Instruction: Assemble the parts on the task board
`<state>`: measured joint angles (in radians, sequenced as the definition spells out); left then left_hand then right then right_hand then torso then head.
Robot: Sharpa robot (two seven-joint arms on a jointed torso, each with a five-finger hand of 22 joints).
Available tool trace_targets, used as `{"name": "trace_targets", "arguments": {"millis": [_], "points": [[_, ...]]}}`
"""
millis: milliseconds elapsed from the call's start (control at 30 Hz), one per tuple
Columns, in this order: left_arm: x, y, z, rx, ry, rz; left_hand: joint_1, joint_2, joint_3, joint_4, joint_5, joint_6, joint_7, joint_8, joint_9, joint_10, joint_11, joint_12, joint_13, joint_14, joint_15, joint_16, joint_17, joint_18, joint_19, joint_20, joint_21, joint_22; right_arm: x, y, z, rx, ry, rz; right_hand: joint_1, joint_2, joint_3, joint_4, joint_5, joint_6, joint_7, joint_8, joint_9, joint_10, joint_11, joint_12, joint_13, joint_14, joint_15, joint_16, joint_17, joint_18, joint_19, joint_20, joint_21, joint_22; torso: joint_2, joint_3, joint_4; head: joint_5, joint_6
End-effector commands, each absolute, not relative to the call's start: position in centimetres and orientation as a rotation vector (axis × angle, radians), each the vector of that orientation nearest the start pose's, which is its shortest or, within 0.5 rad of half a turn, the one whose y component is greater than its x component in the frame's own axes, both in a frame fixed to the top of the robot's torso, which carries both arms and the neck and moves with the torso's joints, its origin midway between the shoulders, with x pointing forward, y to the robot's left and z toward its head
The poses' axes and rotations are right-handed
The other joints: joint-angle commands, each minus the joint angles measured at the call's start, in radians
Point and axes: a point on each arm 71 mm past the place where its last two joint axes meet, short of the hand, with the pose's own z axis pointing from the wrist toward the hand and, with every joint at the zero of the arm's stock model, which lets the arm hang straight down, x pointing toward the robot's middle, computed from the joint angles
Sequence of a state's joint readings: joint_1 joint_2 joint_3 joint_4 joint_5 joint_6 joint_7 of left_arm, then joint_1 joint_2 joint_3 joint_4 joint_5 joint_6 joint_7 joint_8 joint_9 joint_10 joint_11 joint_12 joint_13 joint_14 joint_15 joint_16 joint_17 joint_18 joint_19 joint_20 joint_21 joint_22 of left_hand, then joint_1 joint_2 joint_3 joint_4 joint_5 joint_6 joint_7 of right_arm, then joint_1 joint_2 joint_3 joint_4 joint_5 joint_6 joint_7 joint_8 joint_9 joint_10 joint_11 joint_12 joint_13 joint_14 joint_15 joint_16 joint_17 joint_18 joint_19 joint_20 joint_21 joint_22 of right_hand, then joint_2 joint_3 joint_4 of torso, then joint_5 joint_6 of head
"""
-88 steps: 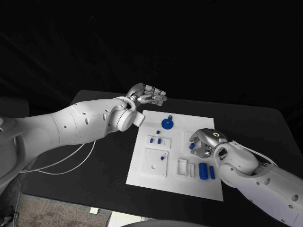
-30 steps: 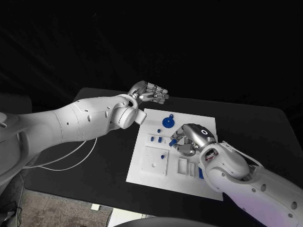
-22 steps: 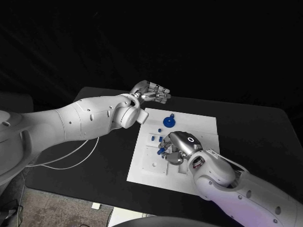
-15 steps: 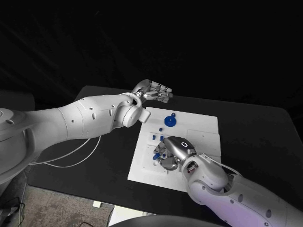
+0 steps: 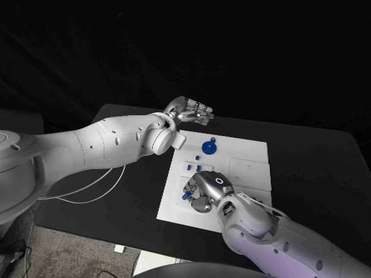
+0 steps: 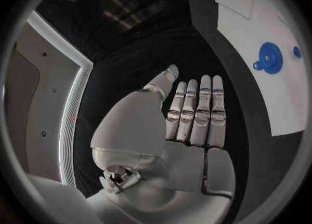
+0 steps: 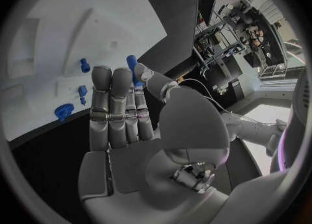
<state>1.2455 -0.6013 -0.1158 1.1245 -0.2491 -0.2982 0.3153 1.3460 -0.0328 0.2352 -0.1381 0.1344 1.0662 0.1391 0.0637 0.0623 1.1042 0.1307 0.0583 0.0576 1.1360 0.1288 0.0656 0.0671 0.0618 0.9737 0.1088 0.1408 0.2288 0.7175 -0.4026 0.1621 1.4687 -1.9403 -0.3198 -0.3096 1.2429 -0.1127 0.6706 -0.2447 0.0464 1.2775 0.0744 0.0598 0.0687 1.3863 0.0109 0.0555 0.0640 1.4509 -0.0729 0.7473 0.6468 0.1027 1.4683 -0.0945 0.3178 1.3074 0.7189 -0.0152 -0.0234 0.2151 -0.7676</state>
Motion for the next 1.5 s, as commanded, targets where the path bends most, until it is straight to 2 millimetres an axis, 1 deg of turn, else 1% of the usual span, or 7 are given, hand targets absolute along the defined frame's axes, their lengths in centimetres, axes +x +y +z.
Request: {"name": "trace_targets", "arguments": {"millis": [33,467,800,1200,1333,1500], "points": [[55.6,19.8,-20.1,-0.848,1.531,-1.288,-0.003,0.007,0.002,0.006,-0.002,-0.009,-0.001,0.000,0.000,0.000,0.003,0.003,0.000,-0.003,-0.003,-0.003,-0.001,-0.002,0.003,-0.001,0.001,-0.001,38.1,-0.3,-30.1,-0.318,1.682,0.777,-0.003,0.007,0.003,-0.008,0.002,0.007,-0.001,0.005,0.005,0.004,0.003,0.005,-0.001,0.003,-0.002,-0.004,0.002,0.010,0.036,-0.005,0.003,0.007,0.000,-0.0001,-0.0001,-0.002,-0.002],[55.6,19.9,-20.1,-0.849,1.531,-1.286,-0.003,0.007,0.002,0.006,-0.002,-0.009,-0.001,0.000,0.000,0.000,0.003,0.003,0.000,-0.003,-0.003,-0.003,-0.001,-0.002,0.003,-0.001,0.001,-0.001,38.3,-0.8,-30.7,-0.336,1.695,0.731,-0.003,0.007,0.004,-0.010,0.002,0.007,-0.001,0.005,0.005,0.004,0.003,0.005,-0.001,0.003,-0.002,-0.004,0.003,0.010,0.036,-0.005,0.005,0.010,0.000,0.0007,-0.0004,0.000,-0.005],[55.6,19.8,-20.1,-0.848,1.533,-1.289,-0.002,0.007,0.000,0.007,-0.002,-0.010,0.000,0.000,0.000,-0.001,0.003,0.003,0.000,-0.004,-0.003,-0.003,-0.001,-0.001,0.003,-0.001,0.002,-0.006,38.5,-0.9,-31.1,-0.345,1.711,0.711,-0.003,0.007,0.004,-0.010,0.002,0.007,-0.001,0.005,0.005,0.004,0.003,0.005,-0.001,0.003,-0.002,-0.004,0.003,0.010,0.036,-0.005,0.005,0.010,0.000,0.0003,0.0007,0.003,-0.010],[55.5,19.8,-20.1,-0.848,1.534,-1.290,-0.003,0.008,-0.001,0.010,-0.001,-0.010,-0.001,0.000,0.000,-0.001,0.003,0.003,0.000,-0.004,-0.003,-0.003,-0.001,-0.001,0.004,-0.001,0.002,-0.010,38.8,-1.1,-31.7,-0.351,1.732,0.676,-0.004,0.006,0.005,-0.012,0.002,0.008,-0.001,0.005,0.005,0.005,0.003,0.005,-0.001,0.003,-0.003,-0.004,0.005,0.009,0.036,-0.005,0.004,0.013,0.000,-0.0001,-0.0004,0.005,-0.012],[55.5,19.8,-20.1,-0.848,1.534,-1.290,-0.003,0.008,-0.001,0.010,-0.001,-0.010,-0.001,0.000,0.000,-0.001,0.003,0.003,0.000,-0.004,-0.003,-0.003,-0.001,-0.001,0.004,-0.001,0.002,-0.010,38.8,-1.1,-31.9,-0.355,1.741,0.666,-0.004,0.006,0.005,-0.012,0.002,0.008,-0.001,0.005,0.005,0.005,0.003,0.005,-0.001,0.003,-0.003,-0.004,0.005,0.009,0.036,-0.005,0.004,0.013,0.000,0.0008,0.0004,0.006,-0.014],[55.5,19.9,-20.1,-0.849,1.534,-1.290,-0.003,0.008,-0.001,0.010,-0.001,-0.010,-0.001,0.000,0.000,-0.001,0.003,0.003,0.000,-0.004,-0.003,-0.003,-0.001,-0.001,0.004,-0.001,0.002,-0.010,38.8,-1.1,-32.1,-0.358,1.747,0.657,-0.004,0.007,0.005,-0.012,0.002,0.008,-0.001,0.005,0.005,0.004,0.003,0.005,-0.001,0.003,-0.003,-0.004,0.005,0.008,0.036,-0.005,0.005,0.013,0.000,0.0008,0.0000,0.006,-0.015]]}}
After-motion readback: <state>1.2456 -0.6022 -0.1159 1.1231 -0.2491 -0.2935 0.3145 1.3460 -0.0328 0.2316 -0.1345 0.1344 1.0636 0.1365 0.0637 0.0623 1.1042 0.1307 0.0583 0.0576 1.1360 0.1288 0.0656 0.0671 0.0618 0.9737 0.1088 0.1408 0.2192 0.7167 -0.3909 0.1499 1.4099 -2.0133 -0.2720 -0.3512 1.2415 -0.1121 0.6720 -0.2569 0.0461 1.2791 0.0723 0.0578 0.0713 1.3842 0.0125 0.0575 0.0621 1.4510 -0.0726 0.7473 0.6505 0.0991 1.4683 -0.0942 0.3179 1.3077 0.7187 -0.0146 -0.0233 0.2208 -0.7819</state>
